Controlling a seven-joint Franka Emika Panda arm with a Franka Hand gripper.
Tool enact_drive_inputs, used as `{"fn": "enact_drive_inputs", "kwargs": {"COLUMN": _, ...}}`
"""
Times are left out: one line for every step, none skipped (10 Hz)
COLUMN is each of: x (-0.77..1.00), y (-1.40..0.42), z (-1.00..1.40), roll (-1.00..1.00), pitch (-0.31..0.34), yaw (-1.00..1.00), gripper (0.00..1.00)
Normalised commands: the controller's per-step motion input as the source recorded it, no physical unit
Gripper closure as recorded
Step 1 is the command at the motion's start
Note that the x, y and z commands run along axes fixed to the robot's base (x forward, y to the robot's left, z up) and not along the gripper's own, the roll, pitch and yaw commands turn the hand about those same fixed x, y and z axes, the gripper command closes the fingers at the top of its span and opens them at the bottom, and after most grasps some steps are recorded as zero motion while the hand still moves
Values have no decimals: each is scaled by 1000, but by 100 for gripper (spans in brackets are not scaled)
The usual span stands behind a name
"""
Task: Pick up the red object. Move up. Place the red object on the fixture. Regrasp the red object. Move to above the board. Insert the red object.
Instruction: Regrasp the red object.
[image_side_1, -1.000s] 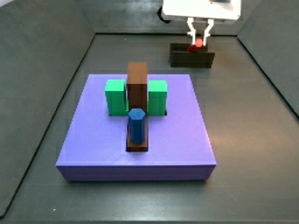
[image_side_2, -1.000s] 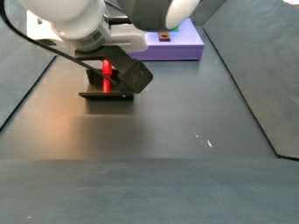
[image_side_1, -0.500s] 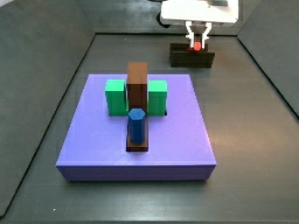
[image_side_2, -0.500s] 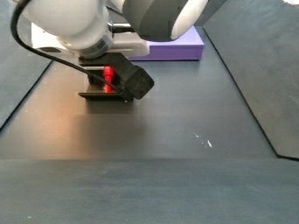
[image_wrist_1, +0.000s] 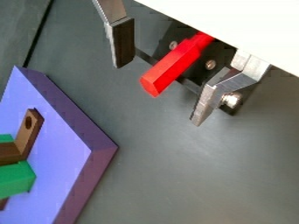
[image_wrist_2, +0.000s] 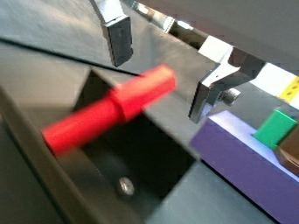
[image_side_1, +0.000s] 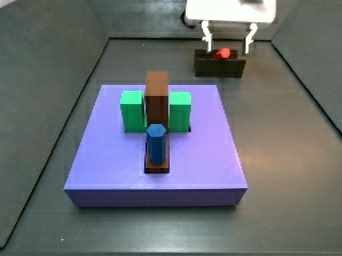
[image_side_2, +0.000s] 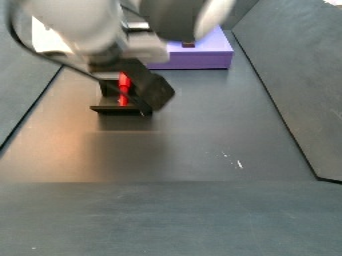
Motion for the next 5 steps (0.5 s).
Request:
{"fn": "enact_drive_inputs", "kwargs": {"x": 126, "y": -77, "z": 609, "roll": 1000, "pitch": -51, "yaw": 137, "gripper": 0}}
{"fn": "enact_drive_inputs", "kwargs": {"x": 83, "y": -89, "z": 500, "roll": 1000, "pitch": -34, "yaw": 129, "gripper": 0}}
{"fn": "enact_drive_inputs", "kwargs": {"x": 0, "y": -131, "z": 437, "roll": 1000, "pitch": -49, "yaw": 100, "gripper": 0}}
{"fn": "enact_drive_inputs", "kwargs": {"x": 0, "y": -160, "z": 420, "roll": 1000, "pitch": -77, "yaw": 106, "gripper": 0}}
{"fn": "enact_drive_inputs", "kwargs": {"x": 0, "y": -169, "z": 431, "roll": 1000, "pitch": -120, "yaw": 123, "gripper": 0}}
